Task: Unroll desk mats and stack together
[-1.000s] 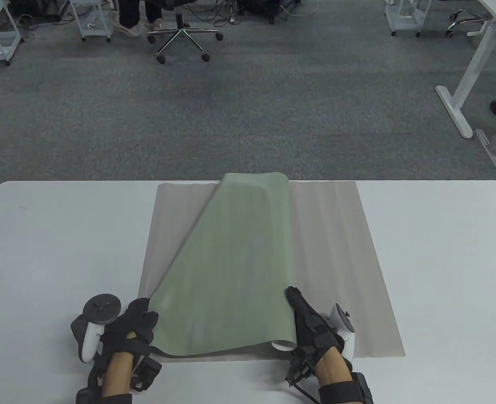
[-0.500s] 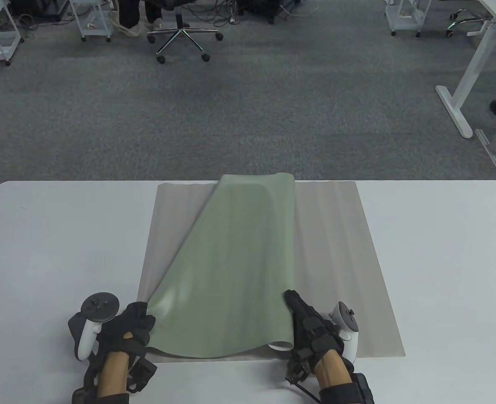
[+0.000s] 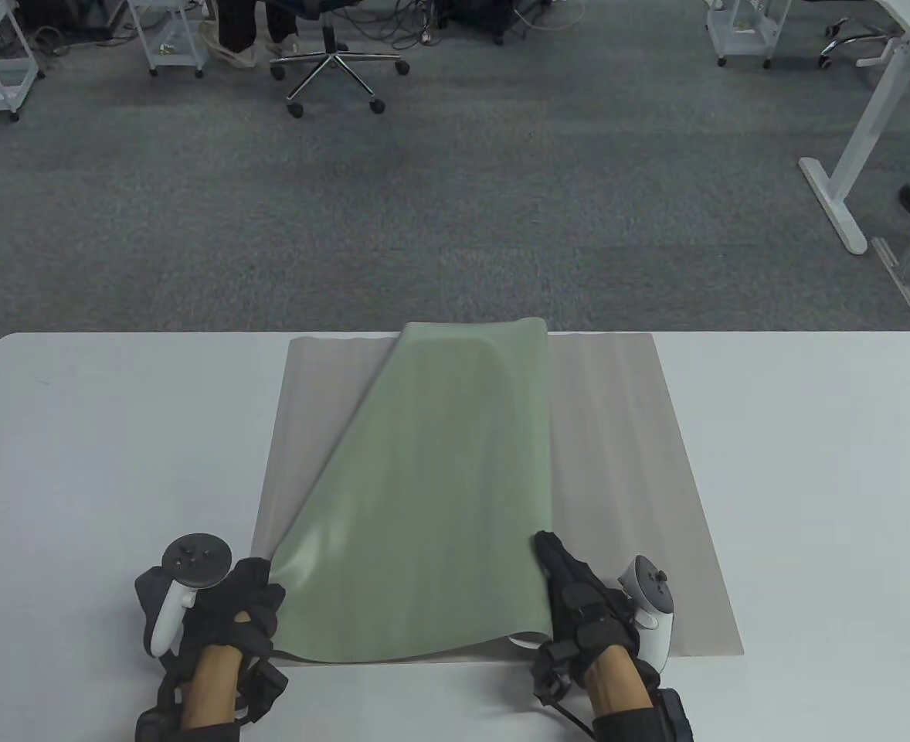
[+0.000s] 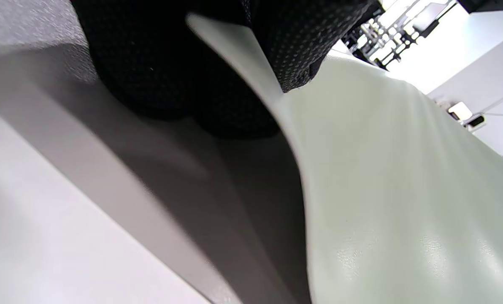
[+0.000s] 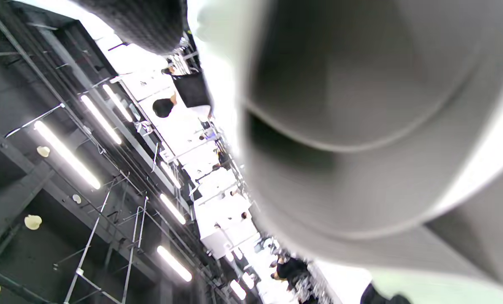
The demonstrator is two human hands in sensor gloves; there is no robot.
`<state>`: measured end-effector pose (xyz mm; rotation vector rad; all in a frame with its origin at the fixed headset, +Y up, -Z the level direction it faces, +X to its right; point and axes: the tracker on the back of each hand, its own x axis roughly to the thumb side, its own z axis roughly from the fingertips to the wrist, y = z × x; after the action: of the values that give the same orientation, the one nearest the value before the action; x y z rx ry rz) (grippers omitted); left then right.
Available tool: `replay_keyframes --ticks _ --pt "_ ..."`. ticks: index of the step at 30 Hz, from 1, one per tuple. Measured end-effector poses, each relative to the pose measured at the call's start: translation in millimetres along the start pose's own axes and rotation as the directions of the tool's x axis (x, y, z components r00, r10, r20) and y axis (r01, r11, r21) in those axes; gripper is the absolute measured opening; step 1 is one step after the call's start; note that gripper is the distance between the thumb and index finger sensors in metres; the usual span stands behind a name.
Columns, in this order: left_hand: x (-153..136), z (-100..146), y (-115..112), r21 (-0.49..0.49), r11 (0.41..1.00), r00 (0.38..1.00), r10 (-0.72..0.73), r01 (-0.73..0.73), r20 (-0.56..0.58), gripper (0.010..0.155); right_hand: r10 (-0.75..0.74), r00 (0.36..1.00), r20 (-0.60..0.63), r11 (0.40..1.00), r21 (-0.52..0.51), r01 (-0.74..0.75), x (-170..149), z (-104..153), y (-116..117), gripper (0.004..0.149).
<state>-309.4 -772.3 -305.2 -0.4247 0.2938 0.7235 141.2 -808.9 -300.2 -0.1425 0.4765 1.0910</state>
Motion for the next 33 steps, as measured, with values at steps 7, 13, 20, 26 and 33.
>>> replay_keyframes --ticks 7,13,20,26,33 --pt "4 -14 17 -0.143 0.984 0.994 0.096 -0.102 -0.05 0.065 0.439 0.898 0.007 0.886 -0.17 -0.431 15 2 -3 0.087" --pt "12 -65 32 -0.343 0.893 0.957 0.271 -0.291 -0.108 0.068 0.604 0.796 -0.039 0.766 -0.248 -0.593 20 2 0 0.087" --pt "34 -131 45 -0.3 0.847 0.899 0.407 -0.438 -0.162 0.066 0.711 0.699 -0.073 0.656 -0.286 -0.698 23 1 5 0.086" --pt "65 -172 66 -0.066 0.908 0.91 0.41 -0.413 -0.051 0.064 0.767 0.636 -0.08 0.587 -0.31 -0.748 28 1 10 0.086" --pt "117 -194 81 0.249 0.898 0.922 0.306 -0.362 0.236 0.049 0.876 0.469 -0.116 0.408 -0.341 -0.847 34 2 22 0.086"
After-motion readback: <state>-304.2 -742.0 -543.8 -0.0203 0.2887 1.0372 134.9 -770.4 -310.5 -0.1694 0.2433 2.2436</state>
